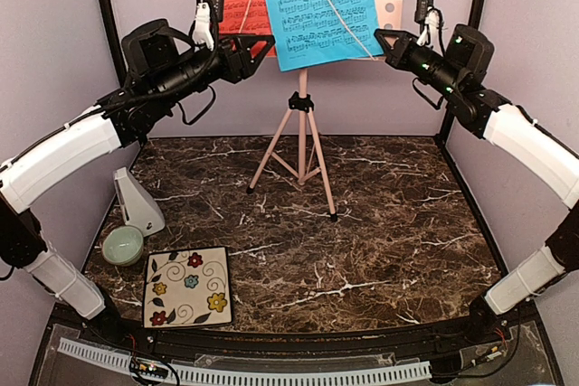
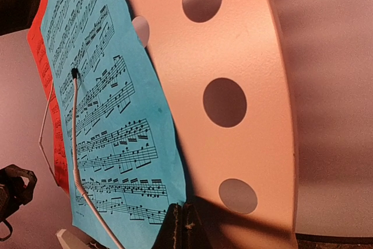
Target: Set up the instrument practice props
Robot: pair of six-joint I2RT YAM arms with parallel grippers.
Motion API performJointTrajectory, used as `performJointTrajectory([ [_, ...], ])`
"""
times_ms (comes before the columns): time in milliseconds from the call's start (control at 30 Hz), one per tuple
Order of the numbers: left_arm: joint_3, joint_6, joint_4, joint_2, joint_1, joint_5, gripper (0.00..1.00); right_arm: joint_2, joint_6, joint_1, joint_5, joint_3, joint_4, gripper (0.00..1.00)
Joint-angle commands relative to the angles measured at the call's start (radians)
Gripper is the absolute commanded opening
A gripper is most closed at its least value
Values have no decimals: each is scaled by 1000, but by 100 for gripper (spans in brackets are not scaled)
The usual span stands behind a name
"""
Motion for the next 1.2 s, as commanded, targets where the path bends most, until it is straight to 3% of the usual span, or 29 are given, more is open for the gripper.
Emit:
performJointTrajectory([
  [0, 25, -18, -21, 11, -16, -36, 55, -17, 5, -6, 33, -9, 68, 0],
  [233, 2, -42, 3, 26, -59, -121, 51, -42, 21, -6, 68, -53, 118, 0],
  [433, -31, -128, 87, 30, -73, -175, 58, -43, 21, -5, 61, -60, 127, 0],
  [633, 26, -176, 51, 66, -79, -264, 55, -42, 19, -6, 53, -63, 134, 0],
  [800, 85, -198, 22, 115, -79, -290, 44, -40, 21, -6, 48, -69, 141, 0],
  [1167, 190, -198, -10, 208, -79, -273, 41, -42, 17, -6, 46, -77, 149, 0],
])
